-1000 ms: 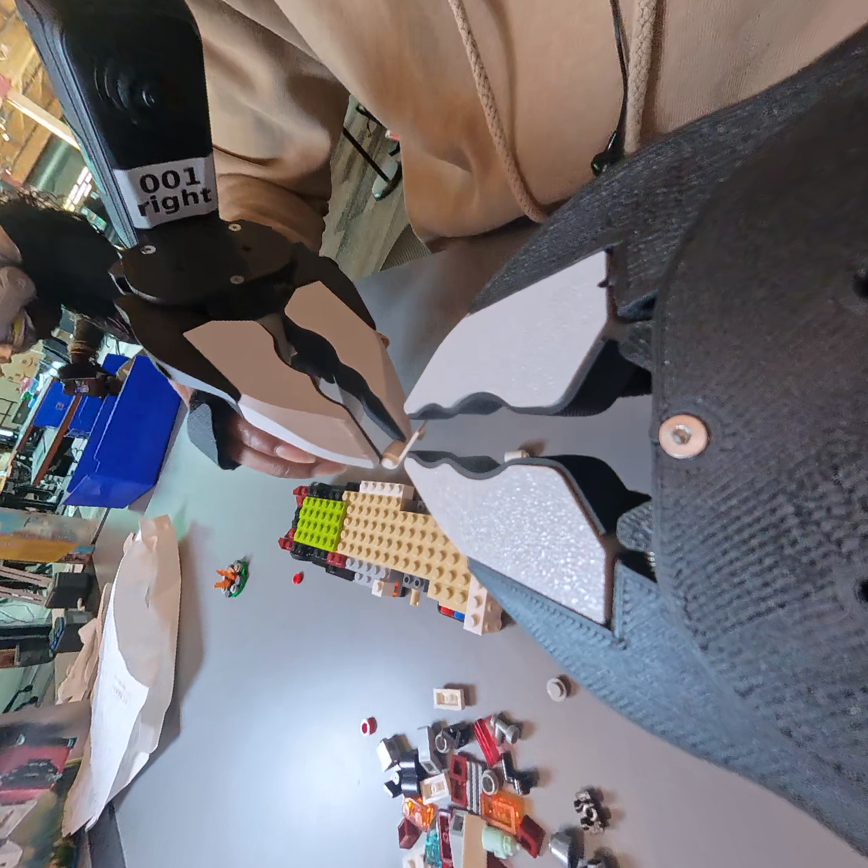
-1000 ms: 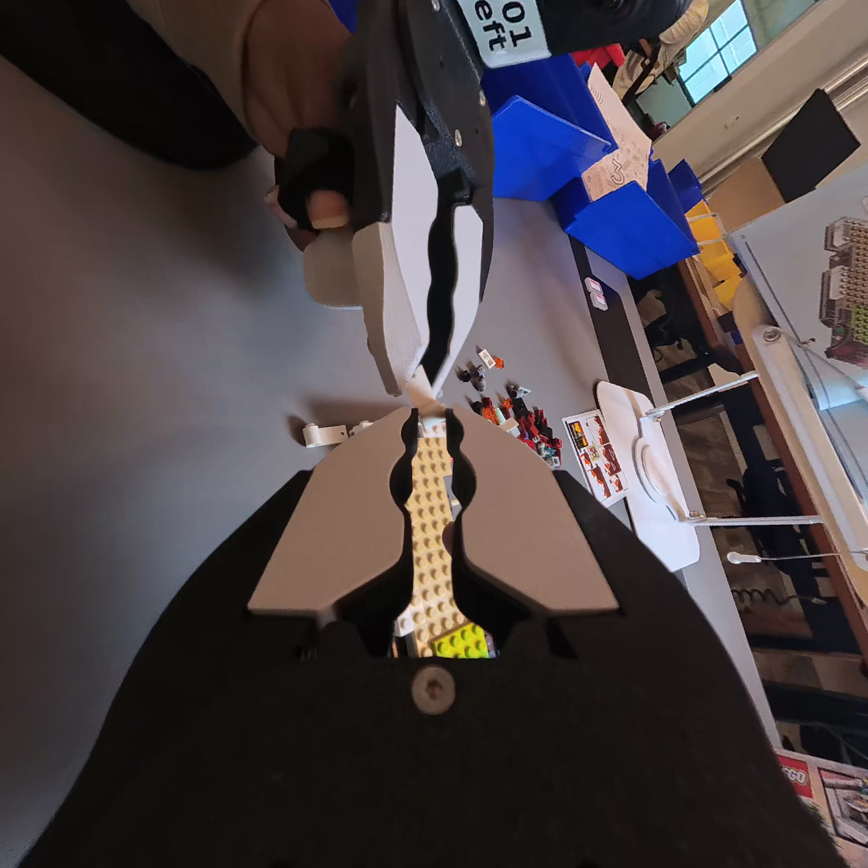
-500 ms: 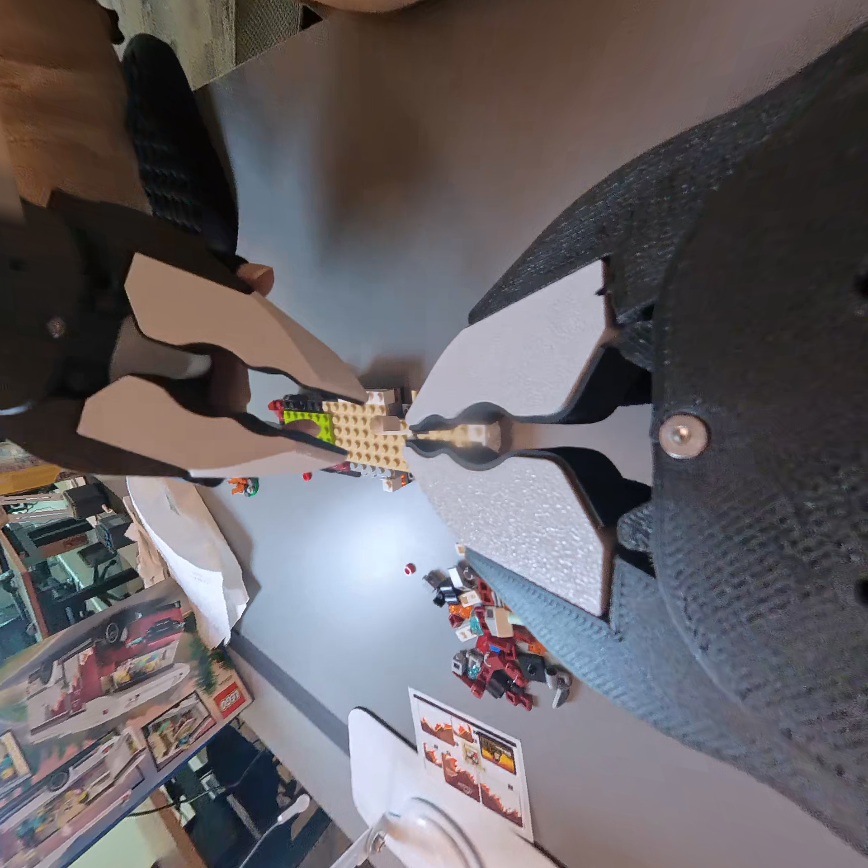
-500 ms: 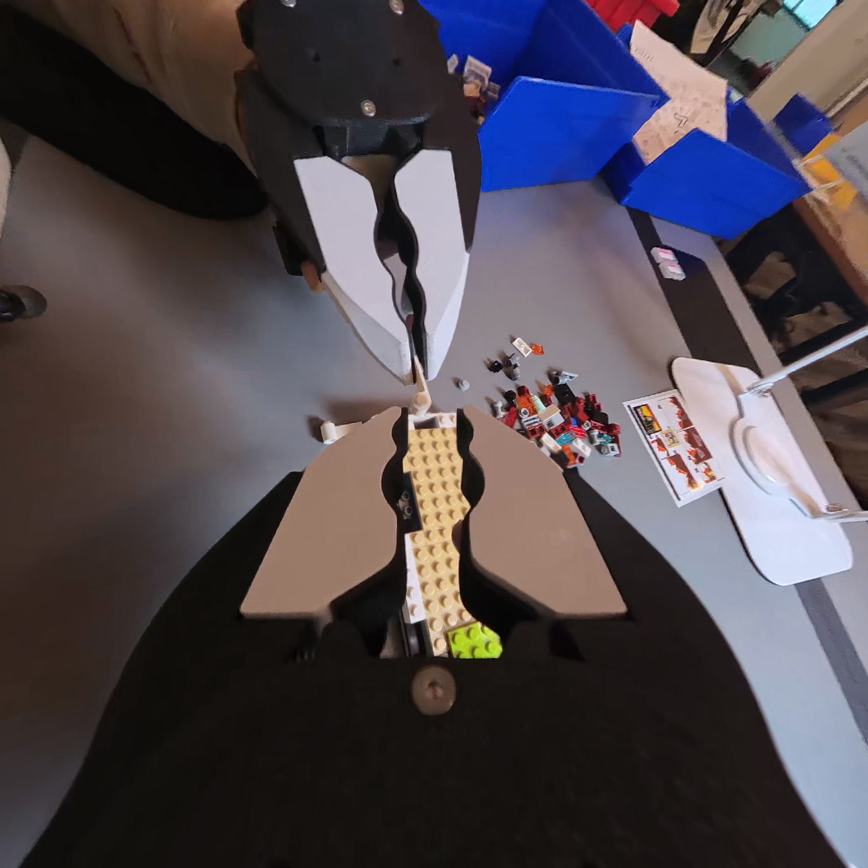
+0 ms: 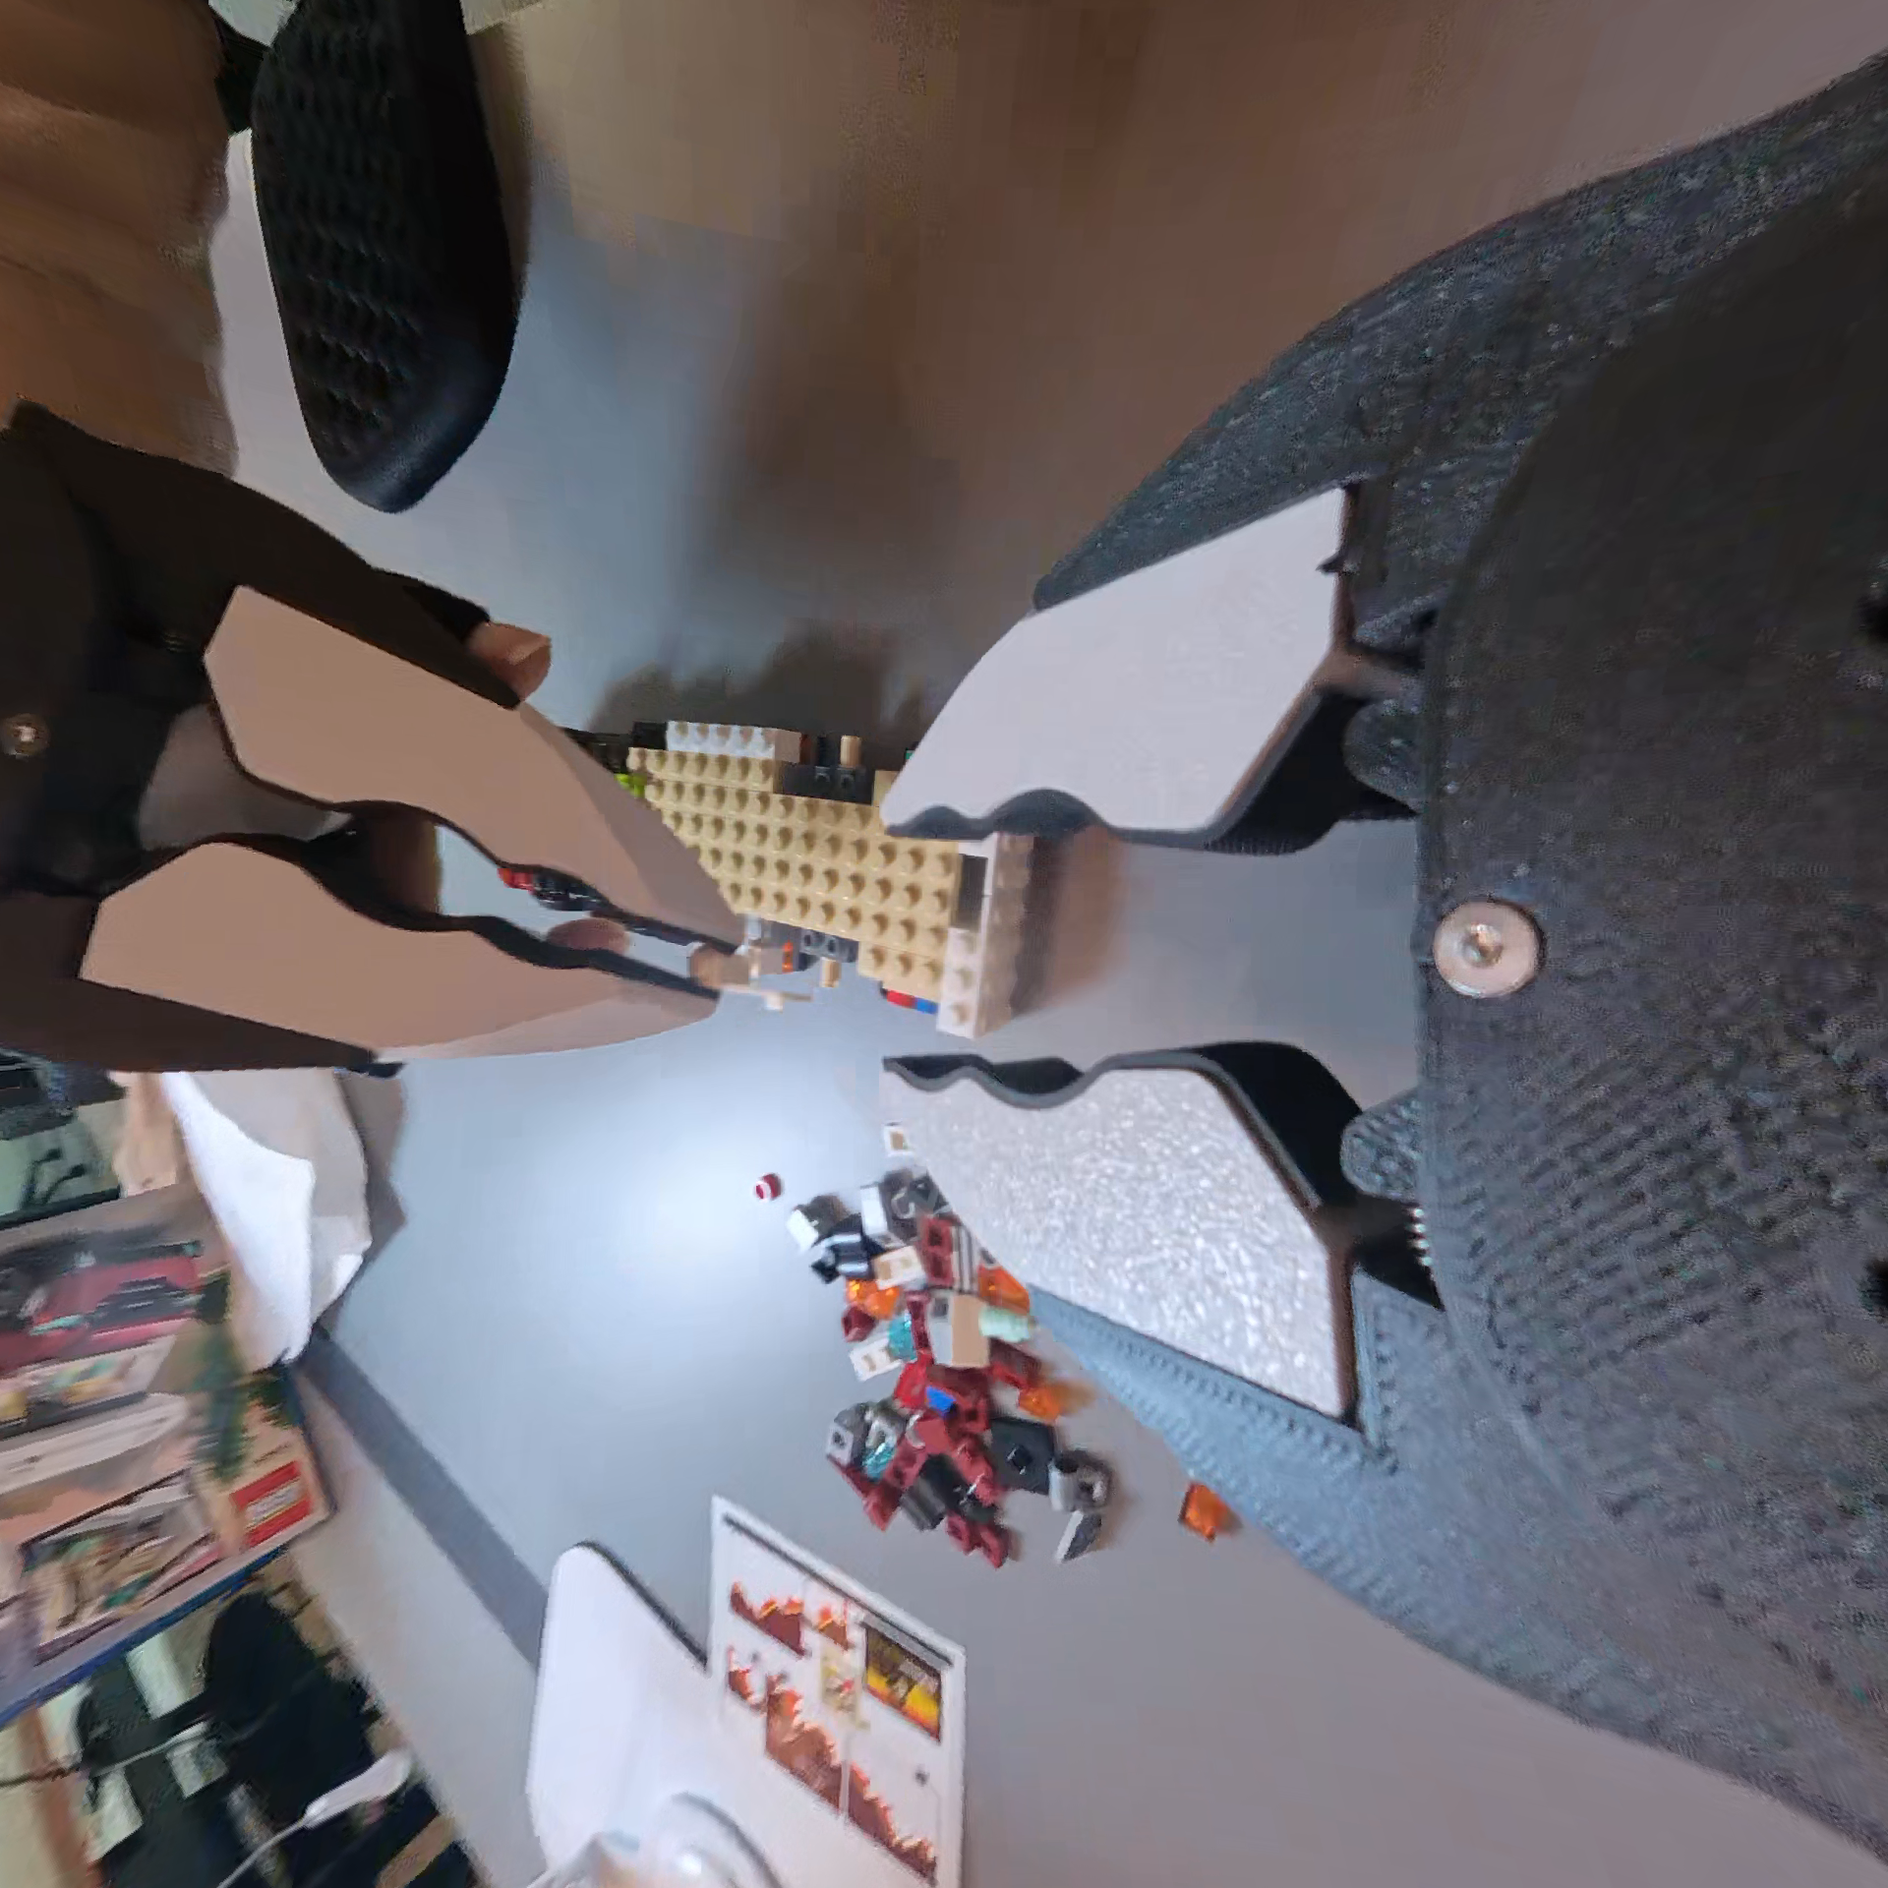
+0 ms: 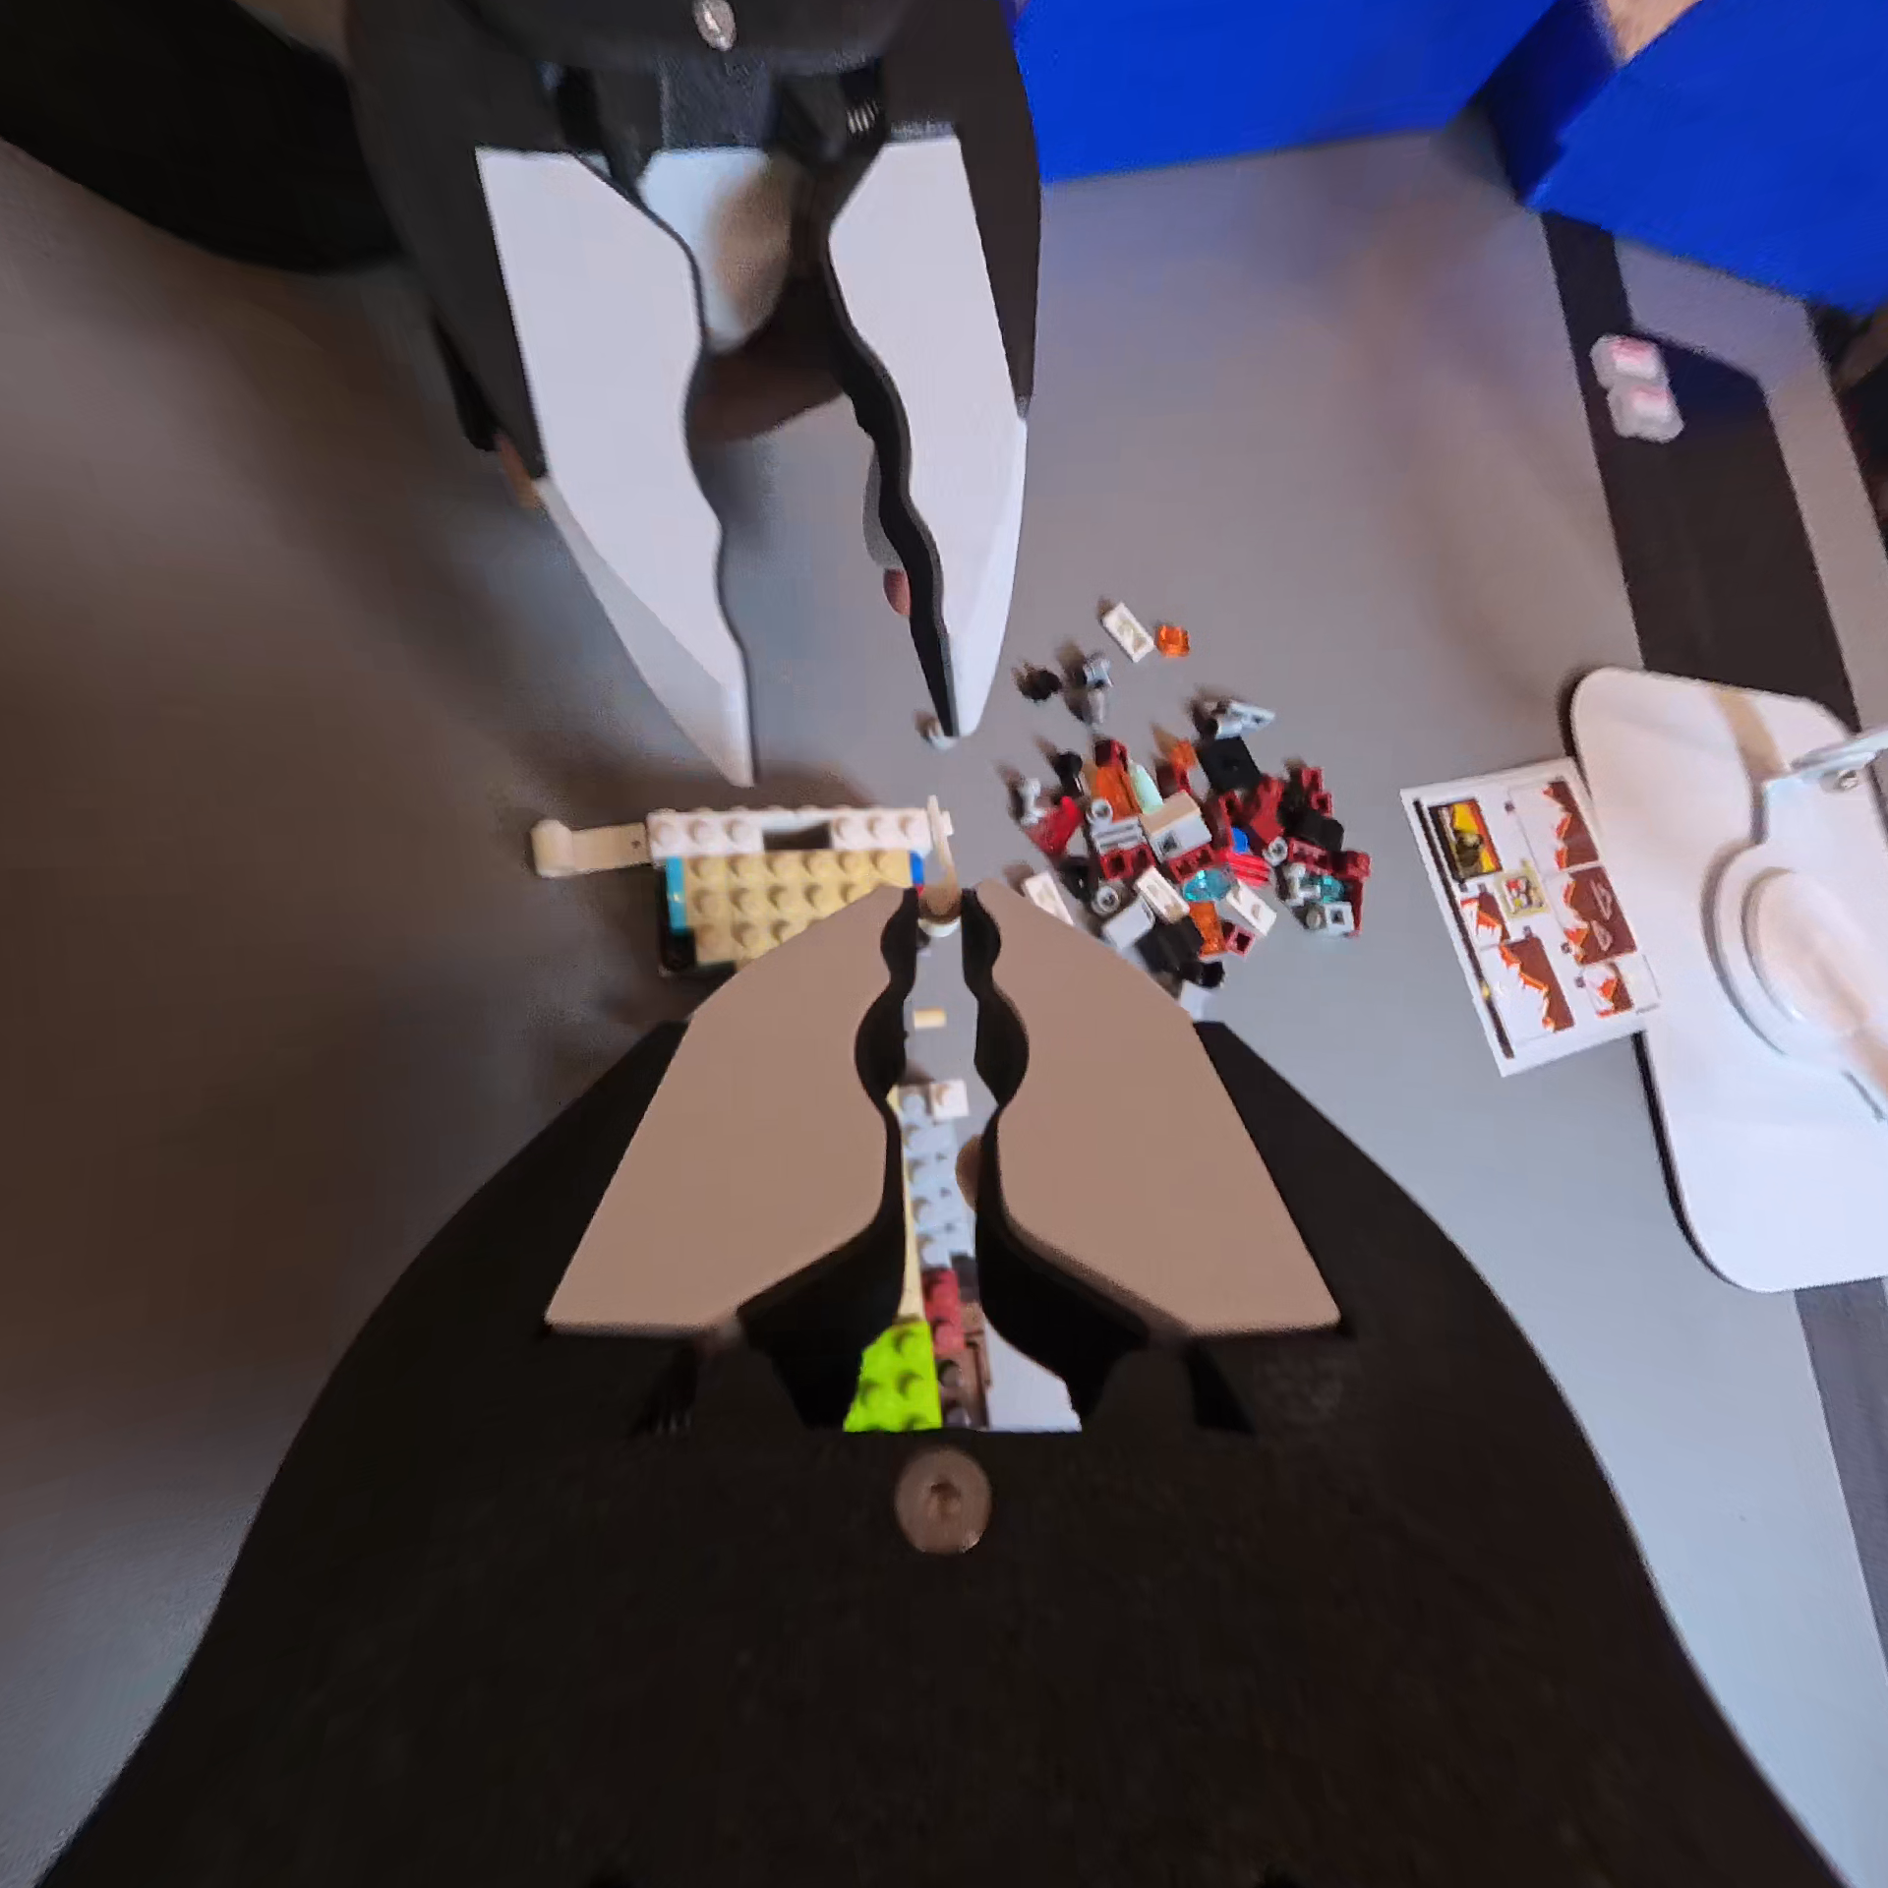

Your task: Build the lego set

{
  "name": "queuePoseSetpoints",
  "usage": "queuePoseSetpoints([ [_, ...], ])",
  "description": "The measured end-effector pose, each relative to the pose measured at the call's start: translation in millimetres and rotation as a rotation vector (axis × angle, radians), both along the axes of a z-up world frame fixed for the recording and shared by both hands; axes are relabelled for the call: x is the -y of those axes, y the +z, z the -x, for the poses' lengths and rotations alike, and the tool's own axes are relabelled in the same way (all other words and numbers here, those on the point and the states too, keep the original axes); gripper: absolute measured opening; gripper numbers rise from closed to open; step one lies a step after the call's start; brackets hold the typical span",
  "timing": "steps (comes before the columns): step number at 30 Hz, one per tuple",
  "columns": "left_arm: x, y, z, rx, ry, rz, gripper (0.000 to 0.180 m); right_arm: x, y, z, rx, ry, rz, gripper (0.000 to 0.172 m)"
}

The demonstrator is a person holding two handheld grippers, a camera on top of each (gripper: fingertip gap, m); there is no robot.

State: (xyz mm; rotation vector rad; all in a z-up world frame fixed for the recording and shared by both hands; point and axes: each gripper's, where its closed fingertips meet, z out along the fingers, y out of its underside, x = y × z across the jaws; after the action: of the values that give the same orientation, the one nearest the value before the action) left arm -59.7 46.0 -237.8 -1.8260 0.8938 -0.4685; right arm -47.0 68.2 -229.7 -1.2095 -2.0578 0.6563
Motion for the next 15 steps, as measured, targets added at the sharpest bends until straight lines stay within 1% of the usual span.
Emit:
queuePoseSetpoints([
  [4,0,-18,-2,0.024,-0.015,0.162,0.065,-17,-18,2,0.136,0.018,0.051,0.008],
  [7,3,-32,-6,-0.025,-0.032,0.219,0.075,-18,-29,5,0.217,0.051,0.112,0.008],
  [9,3,-36,-9,-0.048,-0.039,0.232,0.075,-17,-33,6,0.26,0.072,0.148,0.008],
  [11,2,-38,-11,-0.057,-0.046,0.24,0.071,-14,-35,6,0.288,0.089,0.189,0.008],
  [15,2,-38,-12,-0.046,-0.047,0.252,0.069,-12,-36,8,0.332,0.09,0.229,0.008],
])
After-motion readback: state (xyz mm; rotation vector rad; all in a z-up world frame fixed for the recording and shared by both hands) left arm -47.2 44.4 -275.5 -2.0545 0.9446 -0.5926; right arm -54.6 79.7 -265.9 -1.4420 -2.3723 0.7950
